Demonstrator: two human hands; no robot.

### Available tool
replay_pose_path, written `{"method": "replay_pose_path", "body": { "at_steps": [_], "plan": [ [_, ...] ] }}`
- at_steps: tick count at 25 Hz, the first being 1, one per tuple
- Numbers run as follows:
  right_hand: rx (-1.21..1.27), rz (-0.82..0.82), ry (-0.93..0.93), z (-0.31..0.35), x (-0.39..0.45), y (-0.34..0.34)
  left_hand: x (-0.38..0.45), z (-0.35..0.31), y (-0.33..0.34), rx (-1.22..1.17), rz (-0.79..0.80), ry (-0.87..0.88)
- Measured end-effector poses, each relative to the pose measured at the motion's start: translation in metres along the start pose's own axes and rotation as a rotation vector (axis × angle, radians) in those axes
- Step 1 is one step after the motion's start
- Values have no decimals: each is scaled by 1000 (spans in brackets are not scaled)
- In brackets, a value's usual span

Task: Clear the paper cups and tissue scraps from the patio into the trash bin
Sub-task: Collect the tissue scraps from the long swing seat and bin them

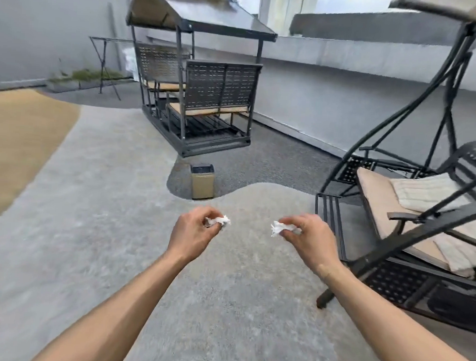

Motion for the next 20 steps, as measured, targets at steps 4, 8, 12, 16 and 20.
{"method": "replay_pose_path", "body": {
  "at_steps": [4, 8, 12, 16, 20],
  "plan": [
    [77, 62, -68, -11, 76, 50, 49, 42, 0, 90, -74, -60],
    [115, 83, -95, -39, 162, 77, 118, 63, 17, 122, -114, -142],
    [111, 97, -120, -63, 243, 96, 186, 83, 39, 115, -137, -196],
    [123, 111, -151, -71, 310, 127, 232, 116, 52, 93, -164, -265],
    [127, 118, -164, -66, 370, 172, 283, 164, 57, 92, -163, -330]
  ]
}}
Point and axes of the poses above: each hand's wrist, its own x-axis towards the middle knuckle, its own y-axis out of the palm, z = x × y, the point moved 7 cm from there along x, towards the middle knuckle, and after that the axes turned 6 degrees about x, right-handed, at the moved point
